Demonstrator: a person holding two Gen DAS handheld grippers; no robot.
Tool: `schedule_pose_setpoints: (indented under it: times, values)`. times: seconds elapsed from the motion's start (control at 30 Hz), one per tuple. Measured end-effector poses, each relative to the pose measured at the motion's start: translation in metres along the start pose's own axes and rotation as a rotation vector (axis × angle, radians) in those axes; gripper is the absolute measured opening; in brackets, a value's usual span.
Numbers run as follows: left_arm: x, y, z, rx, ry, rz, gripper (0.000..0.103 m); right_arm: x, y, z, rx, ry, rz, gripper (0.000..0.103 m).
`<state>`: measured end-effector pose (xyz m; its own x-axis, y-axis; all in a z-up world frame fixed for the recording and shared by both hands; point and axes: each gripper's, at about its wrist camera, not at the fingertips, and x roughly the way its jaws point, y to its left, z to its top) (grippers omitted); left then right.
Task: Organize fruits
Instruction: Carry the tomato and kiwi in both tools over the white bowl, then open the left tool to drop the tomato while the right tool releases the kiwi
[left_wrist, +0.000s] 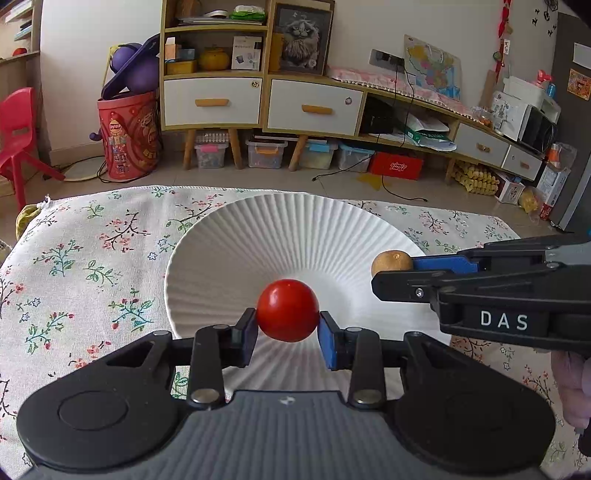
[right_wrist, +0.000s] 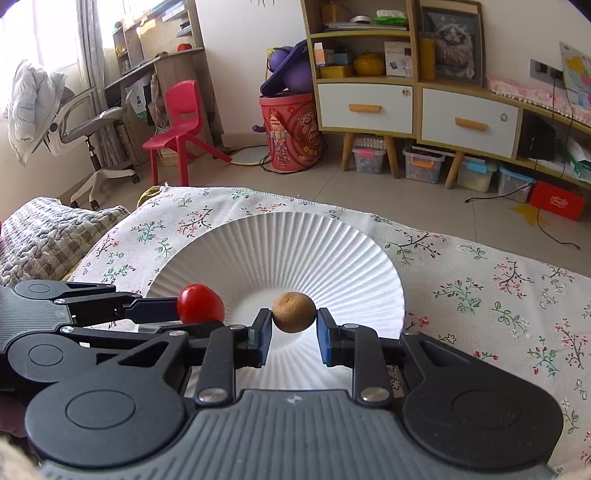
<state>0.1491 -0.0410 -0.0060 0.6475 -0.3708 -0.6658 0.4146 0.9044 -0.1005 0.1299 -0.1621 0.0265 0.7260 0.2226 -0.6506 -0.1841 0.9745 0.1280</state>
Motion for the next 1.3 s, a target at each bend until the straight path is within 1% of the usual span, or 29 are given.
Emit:
schedule_pose_setpoints:
  times: [0.13, 0.5, 0.7, 0.77, 0.83, 0.93, 1.0, 1.17, 1.23, 1.27, 1.3]
  values:
    - [0.008, 0.003, 0.003, 0.005, 0.013, -0.019, 0.020, 0.008, -0.002, 0.000, 0.007, 0.016, 0.006, 0.024]
    - [0.017, 0.000, 0.007, 0.038, 0.016, -0.019, 0.020, 0.016, -0.009, -0.002, 0.008, 0.042, -0.013, 0.024]
    - [0.018, 0.001, 0.009, 0.036, 0.016, -0.022, 0.021, 0.017, -0.010, 0.000, 0.016, 0.038, -0.008, 0.024]
    - [0.017, 0.001, 0.009, 0.030, 0.016, -0.018, 0.021, 0.016, -0.009, 0.000, 0.020, 0.037, -0.004, 0.026]
    - [0.015, 0.001, 0.009, 0.023, 0.017, -0.015, 0.022, 0.014, -0.010, 0.000, 0.033, 0.029, 0.004, 0.026]
    - [0.009, 0.001, 0.009, 0.014, 0.010, -0.017, 0.026, 0.007, -0.011, 0.000, 0.052, 0.020, 0.010, 0.035]
    - [0.004, 0.002, 0.010, 0.008, 0.009, -0.019, 0.030, 0.002, -0.012, 0.000, 0.058, 0.018, 0.004, 0.038]
    - [-0.015, 0.001, 0.008, 0.002, -0.013, -0.014, 0.045, -0.015, -0.011, -0.001, 0.077, -0.004, 0.002, 0.052]
    - [-0.023, 0.001, 0.006, 0.003, -0.017, -0.011, 0.048, -0.021, -0.009, -0.003, 0.072, -0.010, -0.003, 0.057]
    - [-0.026, 0.000, 0.005, 0.003, -0.019, -0.008, 0.052, -0.024, -0.008, -0.003, 0.065, -0.012, -0.007, 0.060]
    - [-0.030, 0.000, 0.004, 0.003, -0.021, -0.005, 0.053, -0.027, -0.006, -0.004, 0.057, -0.013, -0.010, 0.061]
